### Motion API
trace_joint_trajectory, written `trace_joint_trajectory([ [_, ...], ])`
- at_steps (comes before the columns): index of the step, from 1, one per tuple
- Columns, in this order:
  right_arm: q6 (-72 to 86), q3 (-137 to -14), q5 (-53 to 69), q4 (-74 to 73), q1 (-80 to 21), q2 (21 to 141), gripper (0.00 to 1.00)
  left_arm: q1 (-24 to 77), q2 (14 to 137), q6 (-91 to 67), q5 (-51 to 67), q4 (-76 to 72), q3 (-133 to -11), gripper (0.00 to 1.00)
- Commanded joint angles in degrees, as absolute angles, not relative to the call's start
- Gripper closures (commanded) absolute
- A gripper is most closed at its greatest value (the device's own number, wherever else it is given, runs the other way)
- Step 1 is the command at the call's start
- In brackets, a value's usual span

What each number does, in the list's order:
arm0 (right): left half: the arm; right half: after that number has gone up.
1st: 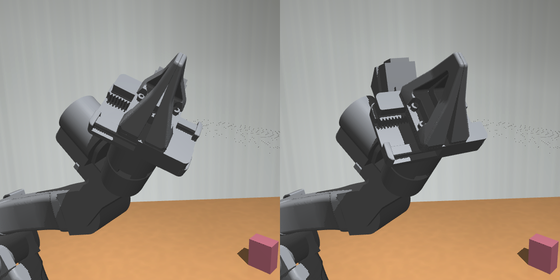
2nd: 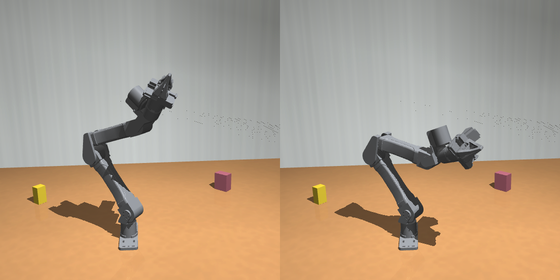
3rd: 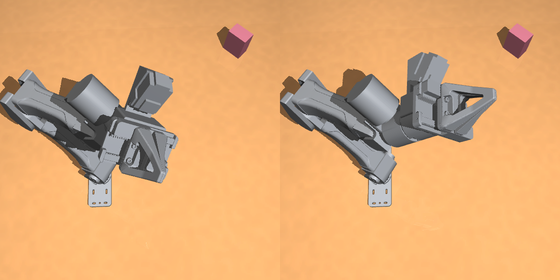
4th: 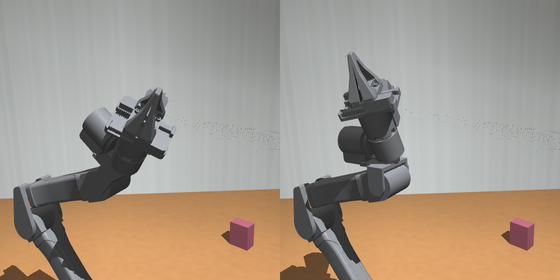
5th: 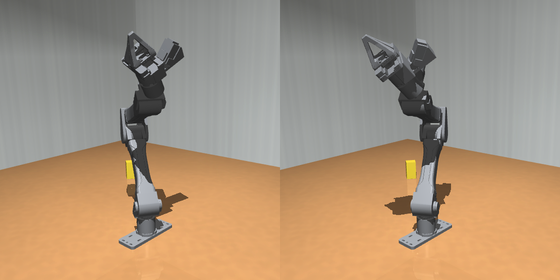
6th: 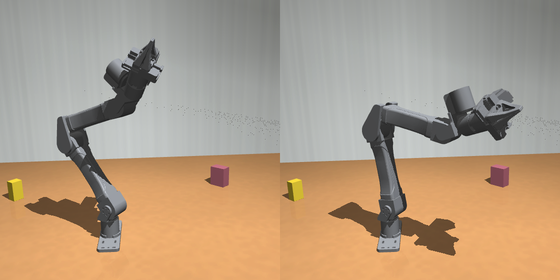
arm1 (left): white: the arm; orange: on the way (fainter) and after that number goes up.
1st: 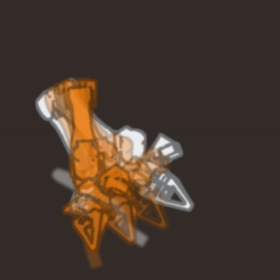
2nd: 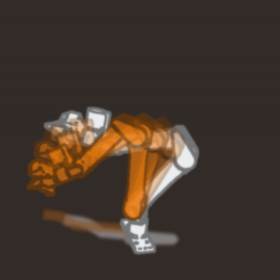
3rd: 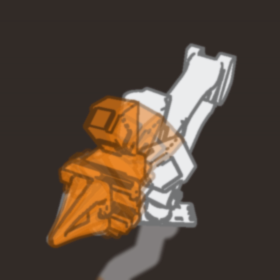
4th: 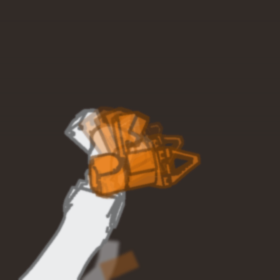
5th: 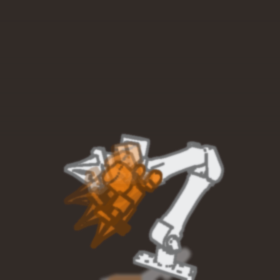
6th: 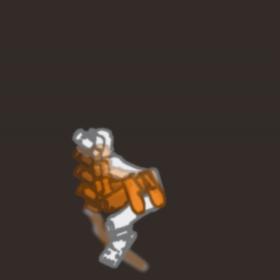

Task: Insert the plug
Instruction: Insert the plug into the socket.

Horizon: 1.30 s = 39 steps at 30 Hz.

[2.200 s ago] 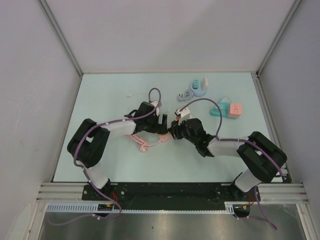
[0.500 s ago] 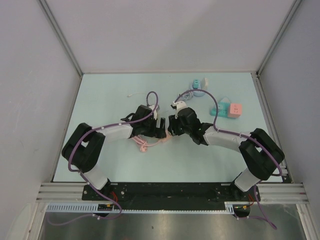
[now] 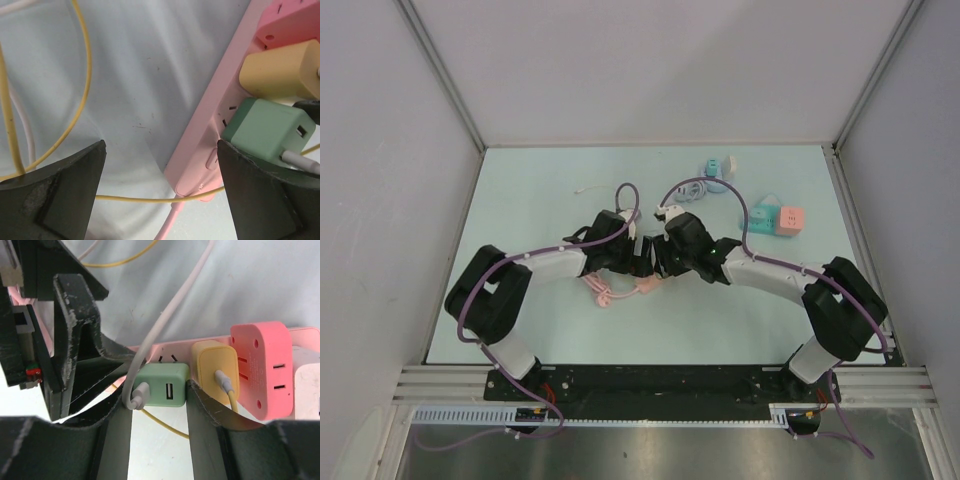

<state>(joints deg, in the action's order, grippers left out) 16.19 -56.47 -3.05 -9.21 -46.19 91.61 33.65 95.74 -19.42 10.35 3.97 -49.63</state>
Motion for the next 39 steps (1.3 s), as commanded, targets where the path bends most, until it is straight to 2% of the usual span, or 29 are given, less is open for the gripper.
trace_joint_trajectory([
  [1,17.5,-57.7,0.0,-22.3,-47.7,93.1,0.61,34.2,99.8,-18.2,9.0,9.8,-47.5,0.0],
  [10,18.2,-60.5,0.3,-24.0,-47.7,90.4,0.39,34.8,100.5,-17.6,8.8,10.1,-47.8,0.0],
  [13,18.3,-61.0,1.0,-24.6,-47.7,89.4,0.35,34.8,100.7,-17.6,8.9,10.0,-47.6,0.0],
  [24,15.1,-61.8,0.6,-26.0,-47.1,82.0,0.36,34.9,100.5,-17.4,9.2,10.0,-47.7,0.0],
  [34,10.7,-61.8,0.0,-19.9,-46.2,85.8,0.35,34.8,99.2,-17.2,9.2,10.4,-47.5,0.0],
  [39,7.6,-61.7,-2.5,-16.9,-47.1,87.2,0.3,34.8,99.1,-17.1,9.7,10.4,-47.5,0.0],
])
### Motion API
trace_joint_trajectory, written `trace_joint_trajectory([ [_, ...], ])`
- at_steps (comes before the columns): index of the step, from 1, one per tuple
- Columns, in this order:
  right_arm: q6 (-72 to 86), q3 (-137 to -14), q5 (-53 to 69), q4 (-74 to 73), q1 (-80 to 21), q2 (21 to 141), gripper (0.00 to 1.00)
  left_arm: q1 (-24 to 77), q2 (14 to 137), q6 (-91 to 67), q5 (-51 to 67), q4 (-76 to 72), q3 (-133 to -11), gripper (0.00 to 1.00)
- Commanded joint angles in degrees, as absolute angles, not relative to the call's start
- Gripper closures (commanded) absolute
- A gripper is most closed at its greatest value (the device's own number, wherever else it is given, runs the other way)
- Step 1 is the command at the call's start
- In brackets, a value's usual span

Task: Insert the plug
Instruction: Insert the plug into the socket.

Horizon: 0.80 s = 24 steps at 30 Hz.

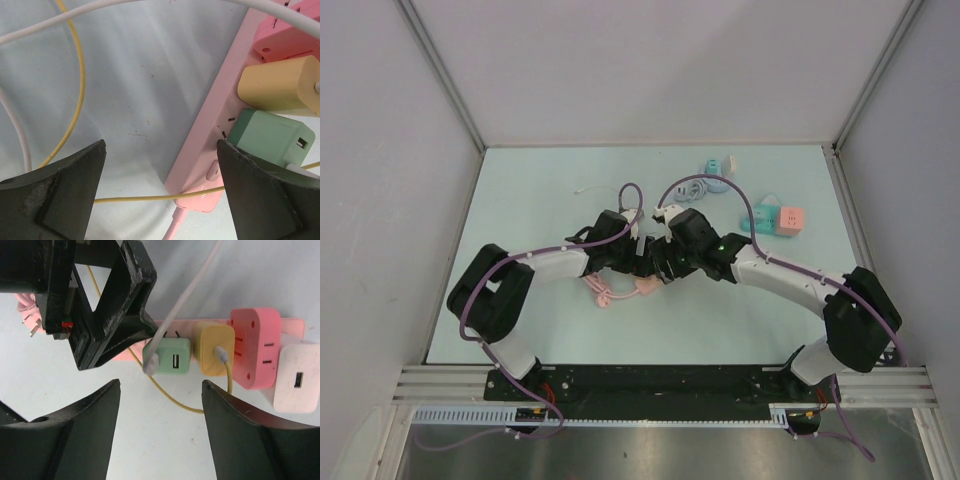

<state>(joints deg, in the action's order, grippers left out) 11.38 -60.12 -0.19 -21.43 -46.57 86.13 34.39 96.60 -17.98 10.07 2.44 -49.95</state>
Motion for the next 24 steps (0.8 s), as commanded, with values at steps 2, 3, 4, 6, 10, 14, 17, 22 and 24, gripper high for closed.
trace_joint_trajectory([
  [2,6.9,-61.4,-3.0,-16.2,-47.1,88.1,0.29,34.8,98.9,-17.2,10.0,10.4,-47.5,0.0],
  [3,6.8,-61.4,-3.9,-16.0,-47.1,88.3,0.27,34.9,98.8,-17.2,10.0,10.4,-47.5,0.0],
  [4,6.6,-61.3,-3.9,-15.6,-47.1,88.5,0.23,34.8,98.8,-17.1,10.0,10.5,-47.6,0.0],
  [6,6.4,-60.9,-4.3,-14.9,-47.1,89.0,0.2,34.9,98.5,-17.2,10.1,10.5,-47.6,0.0],
  [10,6.3,-60.6,-4.0,-14.2,-47.2,90.3,0.2,34.8,98.4,-17.1,10.0,10.7,-47.7,0.0],
  [14,5.5,-60.4,-0.9,-13.8,-47.9,91.1,0.22,34.8,98.7,-17.1,10.0,10.6,-47.7,0.0],
  [17,6.0,-60.4,1.0,-14.4,-48.3,91.8,0.25,34.8,98.8,-17.1,10.2,10.6,-47.8,0.0],
  [22,7.3,-60.3,3.2,-15.9,-49.0,92.9,0.31,34.8,98.5,-17.1,10.2,10.7,-47.7,0.0],
  [24,8.0,-60.3,4.7,-17.1,-49.0,93.9,0.32,34.8,98.4,-17.1,10.2,10.7,-47.8,0.0],
])
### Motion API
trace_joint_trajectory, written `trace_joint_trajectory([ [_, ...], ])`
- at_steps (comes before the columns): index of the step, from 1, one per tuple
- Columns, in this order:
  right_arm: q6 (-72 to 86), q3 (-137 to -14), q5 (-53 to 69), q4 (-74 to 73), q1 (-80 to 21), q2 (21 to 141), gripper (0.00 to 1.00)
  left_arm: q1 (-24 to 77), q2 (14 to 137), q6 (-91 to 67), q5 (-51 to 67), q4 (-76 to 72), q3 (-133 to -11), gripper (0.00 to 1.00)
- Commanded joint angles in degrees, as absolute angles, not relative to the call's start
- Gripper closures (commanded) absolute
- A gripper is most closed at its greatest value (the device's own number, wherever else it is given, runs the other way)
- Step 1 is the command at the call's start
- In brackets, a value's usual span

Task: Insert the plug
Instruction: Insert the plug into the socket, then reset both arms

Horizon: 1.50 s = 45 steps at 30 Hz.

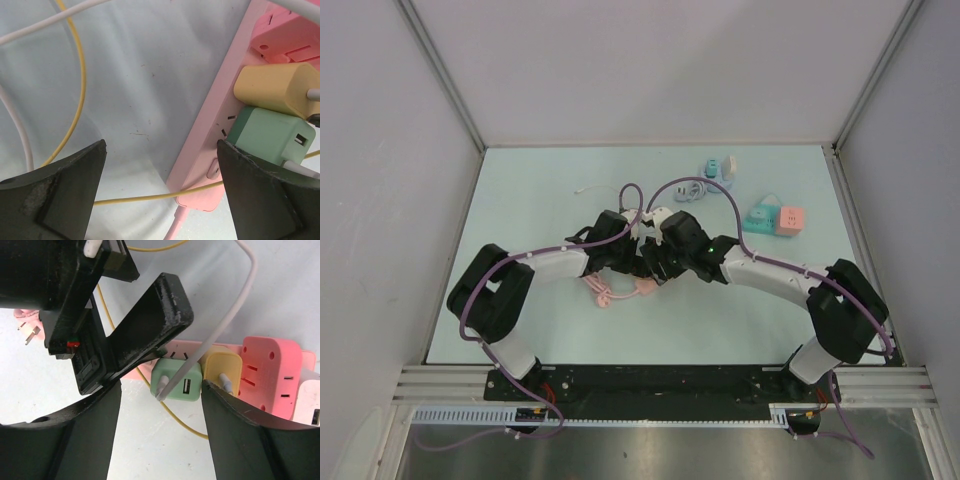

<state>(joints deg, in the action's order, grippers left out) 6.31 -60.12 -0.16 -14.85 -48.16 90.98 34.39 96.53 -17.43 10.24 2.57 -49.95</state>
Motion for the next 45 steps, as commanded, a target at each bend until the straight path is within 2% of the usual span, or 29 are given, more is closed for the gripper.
trace_joint_trajectory([
  [1,8.8,-60.2,4.7,-17.8,-49.0,94.3,0.32,34.8,98.5,-17.1,10.2,10.7,-47.7,0.0],
  [10,10.6,-58.8,4.0,-18.4,-49.4,93.0,0.3,34.8,97.0,-17.4,9.9,10.5,-47.2,0.0],
  [19,11.0,-58.9,1.7,-14.0,-49.4,80.3,0.21,34.8,96.3,-17.8,9.4,10.7,-47.5,0.0],
  [25,10.1,-58.9,0.0,-14.2,-48.4,74.4,0.2,34.3,92.8,-17.9,7.6,11.8,-47.2,0.0],
  [32,11.0,-58.9,-1.8,-17.9,-42.5,69.5,0.17,32.1,85.5,-18.6,4.2,13.3,-45.4,0.0],
  [38,14.6,-58.9,-1.2,-20.0,-30.5,65.3,0.08,29.3,74.1,-20.0,-2.6,16.7,-45.5,0.0],
  [45,17.9,-58.9,2.4,-23.0,-14.4,57.2,0.01,23.6,54.3,-20.0,-10.3,24.5,-47.9,0.0],
])
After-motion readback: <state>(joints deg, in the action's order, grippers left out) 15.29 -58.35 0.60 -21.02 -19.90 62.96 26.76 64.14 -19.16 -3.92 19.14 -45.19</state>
